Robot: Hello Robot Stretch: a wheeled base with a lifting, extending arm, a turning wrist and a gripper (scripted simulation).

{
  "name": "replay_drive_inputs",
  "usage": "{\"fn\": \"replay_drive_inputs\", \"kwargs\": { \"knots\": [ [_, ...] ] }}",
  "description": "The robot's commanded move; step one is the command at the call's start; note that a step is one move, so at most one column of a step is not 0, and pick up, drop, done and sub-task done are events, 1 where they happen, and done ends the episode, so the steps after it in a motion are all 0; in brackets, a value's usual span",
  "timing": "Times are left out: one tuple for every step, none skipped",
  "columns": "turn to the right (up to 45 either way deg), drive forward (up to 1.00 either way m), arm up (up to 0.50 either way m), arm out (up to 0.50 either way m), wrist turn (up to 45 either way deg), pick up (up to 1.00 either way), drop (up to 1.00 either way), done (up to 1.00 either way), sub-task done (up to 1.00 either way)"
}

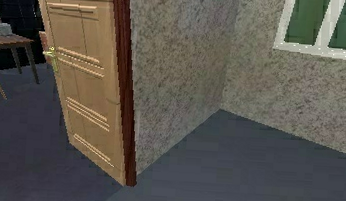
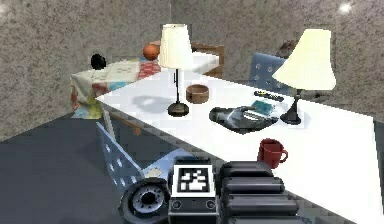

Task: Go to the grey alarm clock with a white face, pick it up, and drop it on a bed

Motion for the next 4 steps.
{"fn": "replay_drive_inputs", "kwargs": {
  "knots": [
    [-45.0, 0.0, 0.0, 0.0, 0.0, 0.0, 0.0, 0.0, 0.0],
    [-42.0, 0.0, 0.0, 0.0, 0.0, 0.0, 0.0, 0.0, 0.0],
    [-3.0, 0.0, 0.0, 0.0, 0.0, 0.0, 0.0, 0.0, 0.0],
    [0.0, 0.1, 0.0, 0.0, 0.0, 0.0, 0.0, 0.0, 0.0]
  ]
}}
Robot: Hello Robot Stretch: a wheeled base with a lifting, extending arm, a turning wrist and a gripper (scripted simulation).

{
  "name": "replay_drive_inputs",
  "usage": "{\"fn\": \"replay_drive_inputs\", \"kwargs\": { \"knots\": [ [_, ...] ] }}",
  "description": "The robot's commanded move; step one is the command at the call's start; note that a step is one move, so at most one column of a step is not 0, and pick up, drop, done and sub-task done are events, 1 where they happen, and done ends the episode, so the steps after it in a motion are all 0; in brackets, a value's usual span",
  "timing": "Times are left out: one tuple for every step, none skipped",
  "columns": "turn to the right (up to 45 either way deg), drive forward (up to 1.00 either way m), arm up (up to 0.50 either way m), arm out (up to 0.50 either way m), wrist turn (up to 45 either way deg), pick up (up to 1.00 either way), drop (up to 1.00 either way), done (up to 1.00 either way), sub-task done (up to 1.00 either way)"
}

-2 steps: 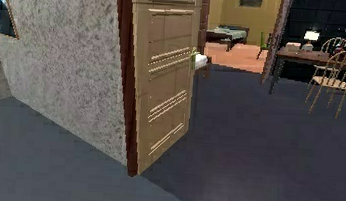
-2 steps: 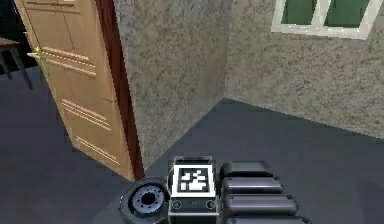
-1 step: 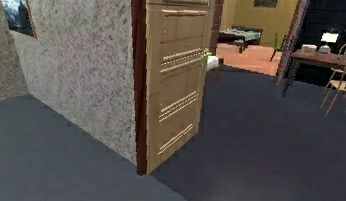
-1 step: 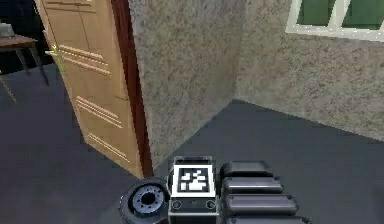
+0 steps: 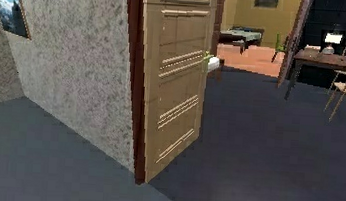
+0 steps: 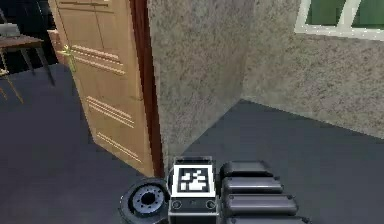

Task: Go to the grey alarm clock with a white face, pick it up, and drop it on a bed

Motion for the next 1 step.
{"fn": "replay_drive_inputs", "kwargs": {
  "knots": [
    [-45.0, 0.0, 0.0, 0.0, 0.0, 0.0, 0.0, 0.0, 0.0]
  ]
}}
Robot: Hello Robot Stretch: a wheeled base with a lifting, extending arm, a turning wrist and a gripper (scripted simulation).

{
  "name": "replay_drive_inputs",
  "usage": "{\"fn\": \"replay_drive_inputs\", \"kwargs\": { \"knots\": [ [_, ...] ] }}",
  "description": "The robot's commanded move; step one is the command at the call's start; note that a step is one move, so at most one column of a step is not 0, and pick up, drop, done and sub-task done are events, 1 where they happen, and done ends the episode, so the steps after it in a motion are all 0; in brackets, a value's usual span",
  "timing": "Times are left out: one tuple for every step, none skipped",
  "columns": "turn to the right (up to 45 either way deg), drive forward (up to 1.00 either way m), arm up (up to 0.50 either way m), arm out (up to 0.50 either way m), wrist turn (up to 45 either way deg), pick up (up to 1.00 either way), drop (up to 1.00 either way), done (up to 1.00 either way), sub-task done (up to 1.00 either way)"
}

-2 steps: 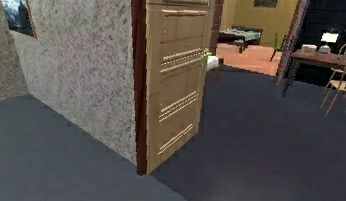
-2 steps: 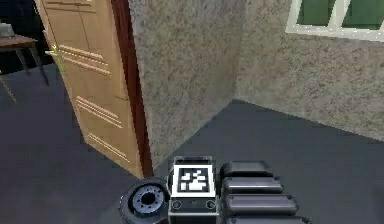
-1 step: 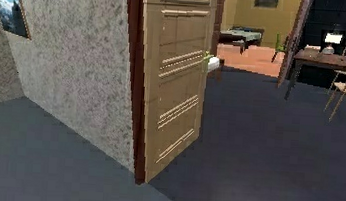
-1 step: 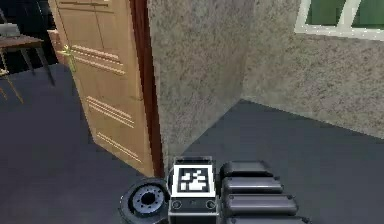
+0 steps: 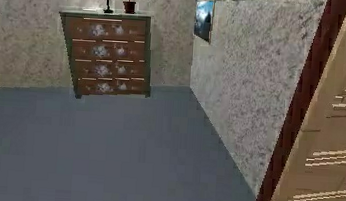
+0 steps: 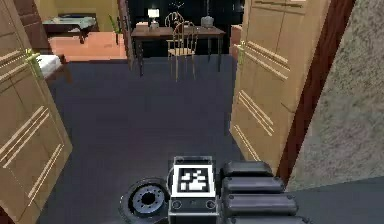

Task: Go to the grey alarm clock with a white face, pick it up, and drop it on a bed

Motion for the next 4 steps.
{"fn": "replay_drive_inputs", "kwargs": {
  "knots": [
    [-42.0, 0.0, 0.0, 0.0, 0.0, 0.0, 0.0, 0.0, 0.0],
    [0.0, 1.0, 0.0, 0.0, 0.0, 0.0, 0.0, 0.0, 0.0],
    [-27.0, 0.0, 0.0, 0.0, 0.0, 0.0, 0.0, 0.0, 0.0],
    [0.0, 0.05, 0.0, 0.0, 0.0, 0.0, 0.0, 0.0, 0.0]
  ]
}}
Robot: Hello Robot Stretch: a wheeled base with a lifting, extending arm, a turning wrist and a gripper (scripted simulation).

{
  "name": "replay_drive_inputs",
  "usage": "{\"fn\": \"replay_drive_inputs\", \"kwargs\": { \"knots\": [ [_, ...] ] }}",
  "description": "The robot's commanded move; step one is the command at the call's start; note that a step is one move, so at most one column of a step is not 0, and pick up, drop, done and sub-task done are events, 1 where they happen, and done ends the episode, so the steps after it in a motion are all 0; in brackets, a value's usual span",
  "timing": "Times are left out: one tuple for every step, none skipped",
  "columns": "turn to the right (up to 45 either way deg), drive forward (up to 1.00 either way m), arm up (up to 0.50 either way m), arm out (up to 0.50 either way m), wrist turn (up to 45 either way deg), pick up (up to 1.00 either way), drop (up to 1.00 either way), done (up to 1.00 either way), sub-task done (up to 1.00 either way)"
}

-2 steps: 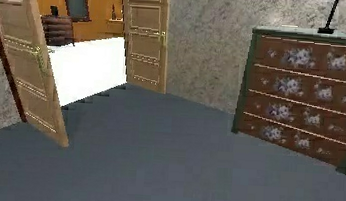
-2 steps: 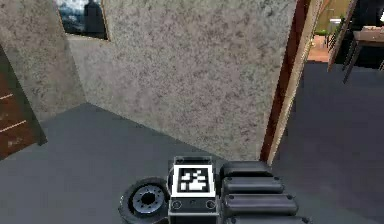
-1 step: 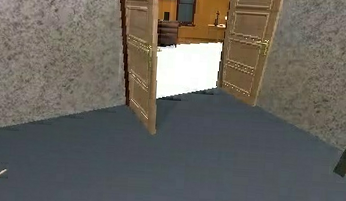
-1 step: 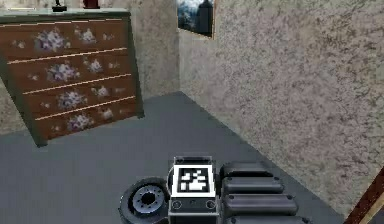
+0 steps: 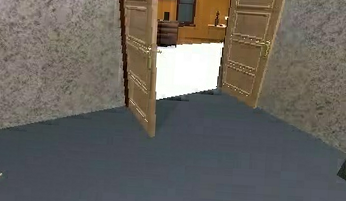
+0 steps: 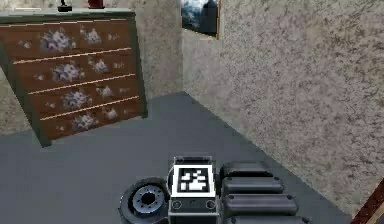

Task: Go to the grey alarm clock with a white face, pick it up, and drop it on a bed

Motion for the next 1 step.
{"fn": "replay_drive_inputs", "kwargs": {
  "knots": [
    [-30.0, 0.0, 0.0, 0.0, 0.0, 0.0, 0.0, 0.0, 0.0]
  ]
}}
